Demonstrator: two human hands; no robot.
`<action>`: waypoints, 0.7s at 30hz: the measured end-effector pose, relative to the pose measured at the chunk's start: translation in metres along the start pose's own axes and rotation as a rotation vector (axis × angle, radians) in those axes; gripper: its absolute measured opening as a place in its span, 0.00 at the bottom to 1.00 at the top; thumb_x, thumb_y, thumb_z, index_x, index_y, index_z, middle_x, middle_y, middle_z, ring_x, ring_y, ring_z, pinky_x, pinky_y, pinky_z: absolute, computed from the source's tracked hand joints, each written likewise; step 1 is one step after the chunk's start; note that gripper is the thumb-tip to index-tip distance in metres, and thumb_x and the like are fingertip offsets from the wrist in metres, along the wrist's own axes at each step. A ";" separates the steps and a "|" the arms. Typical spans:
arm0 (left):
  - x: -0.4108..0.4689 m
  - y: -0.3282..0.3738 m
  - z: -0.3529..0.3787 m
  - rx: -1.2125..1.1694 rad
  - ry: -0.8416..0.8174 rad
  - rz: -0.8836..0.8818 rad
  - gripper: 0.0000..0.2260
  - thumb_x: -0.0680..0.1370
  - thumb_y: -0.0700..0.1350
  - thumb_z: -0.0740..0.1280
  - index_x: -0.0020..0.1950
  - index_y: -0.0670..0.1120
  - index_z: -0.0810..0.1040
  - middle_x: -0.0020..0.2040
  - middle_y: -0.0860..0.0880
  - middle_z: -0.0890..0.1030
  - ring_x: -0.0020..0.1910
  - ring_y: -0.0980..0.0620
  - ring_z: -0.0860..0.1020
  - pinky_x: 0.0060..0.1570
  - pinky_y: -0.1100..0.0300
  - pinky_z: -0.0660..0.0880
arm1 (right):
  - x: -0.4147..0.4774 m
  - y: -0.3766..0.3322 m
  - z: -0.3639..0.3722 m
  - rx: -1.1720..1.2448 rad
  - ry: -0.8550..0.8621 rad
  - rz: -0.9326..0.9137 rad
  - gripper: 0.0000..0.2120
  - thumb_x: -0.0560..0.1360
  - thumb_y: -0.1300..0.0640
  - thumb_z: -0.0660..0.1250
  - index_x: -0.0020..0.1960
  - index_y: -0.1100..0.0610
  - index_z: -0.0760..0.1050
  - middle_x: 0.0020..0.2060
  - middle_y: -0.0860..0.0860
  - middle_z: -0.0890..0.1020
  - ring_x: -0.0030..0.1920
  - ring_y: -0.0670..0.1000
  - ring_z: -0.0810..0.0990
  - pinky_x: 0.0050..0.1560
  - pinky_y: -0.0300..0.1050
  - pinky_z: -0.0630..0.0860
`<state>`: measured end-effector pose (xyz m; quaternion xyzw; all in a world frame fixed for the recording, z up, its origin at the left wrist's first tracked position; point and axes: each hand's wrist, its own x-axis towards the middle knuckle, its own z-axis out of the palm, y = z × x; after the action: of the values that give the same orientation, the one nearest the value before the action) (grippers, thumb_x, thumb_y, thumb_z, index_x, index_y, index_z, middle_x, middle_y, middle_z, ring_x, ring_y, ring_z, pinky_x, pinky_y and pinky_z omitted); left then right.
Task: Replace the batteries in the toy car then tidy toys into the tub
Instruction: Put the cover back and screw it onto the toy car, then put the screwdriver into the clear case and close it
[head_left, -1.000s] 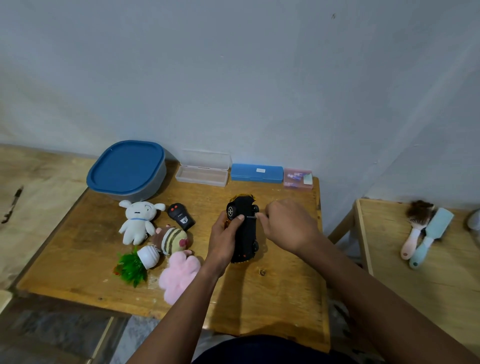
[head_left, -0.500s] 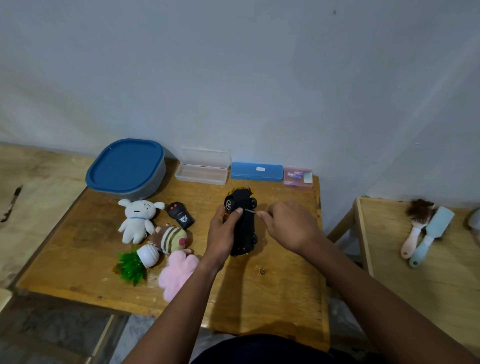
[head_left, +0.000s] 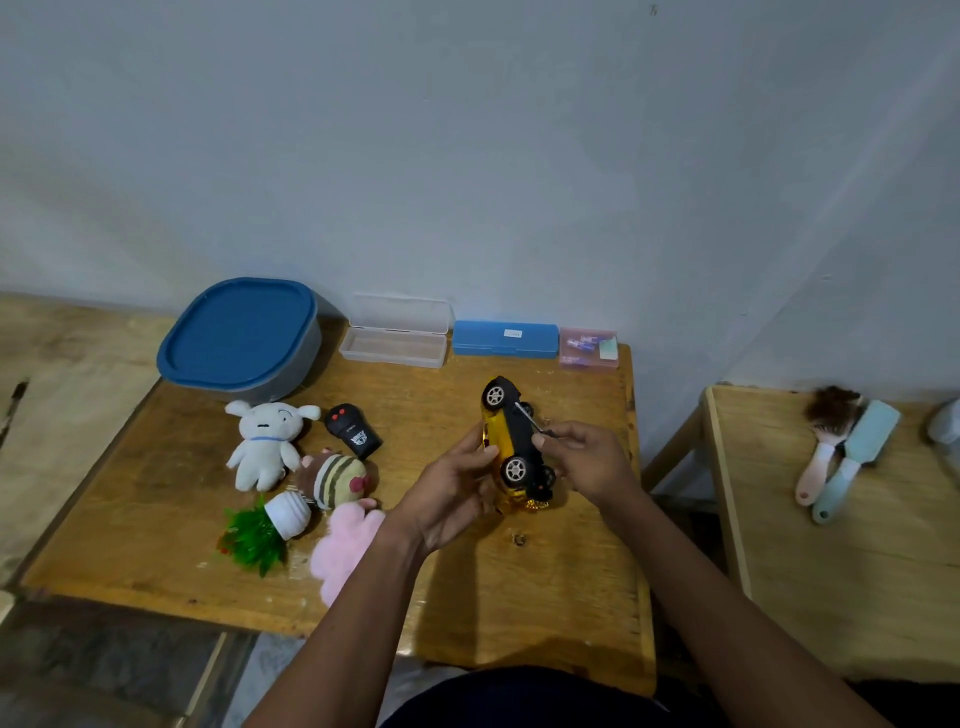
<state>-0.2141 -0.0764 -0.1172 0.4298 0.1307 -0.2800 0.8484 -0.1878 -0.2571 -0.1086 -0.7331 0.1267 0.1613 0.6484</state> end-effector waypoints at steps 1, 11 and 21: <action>0.003 -0.001 0.001 0.044 0.014 0.001 0.20 0.83 0.40 0.60 0.74 0.50 0.72 0.63 0.42 0.82 0.56 0.45 0.83 0.51 0.49 0.81 | 0.000 0.003 -0.001 0.012 -0.001 0.017 0.06 0.77 0.59 0.71 0.51 0.61 0.82 0.36 0.49 0.84 0.28 0.40 0.78 0.25 0.32 0.71; 0.042 -0.016 0.007 0.694 0.503 0.067 0.30 0.71 0.52 0.77 0.73 0.58 0.73 0.60 0.51 0.85 0.57 0.49 0.83 0.60 0.45 0.80 | 0.014 0.042 -0.005 0.034 0.069 0.239 0.04 0.79 0.62 0.67 0.51 0.59 0.80 0.37 0.57 0.80 0.32 0.48 0.76 0.27 0.36 0.75; 0.067 -0.034 0.034 1.444 0.667 0.148 0.26 0.71 0.58 0.74 0.66 0.48 0.81 0.52 0.41 0.86 0.53 0.40 0.82 0.54 0.53 0.73 | 0.028 0.081 -0.015 -0.162 0.319 0.266 0.04 0.76 0.57 0.70 0.44 0.50 0.83 0.40 0.47 0.85 0.41 0.48 0.83 0.45 0.46 0.80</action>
<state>-0.1809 -0.1444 -0.1499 0.9417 0.1350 -0.0952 0.2932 -0.1932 -0.2818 -0.1920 -0.7758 0.3097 0.1371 0.5325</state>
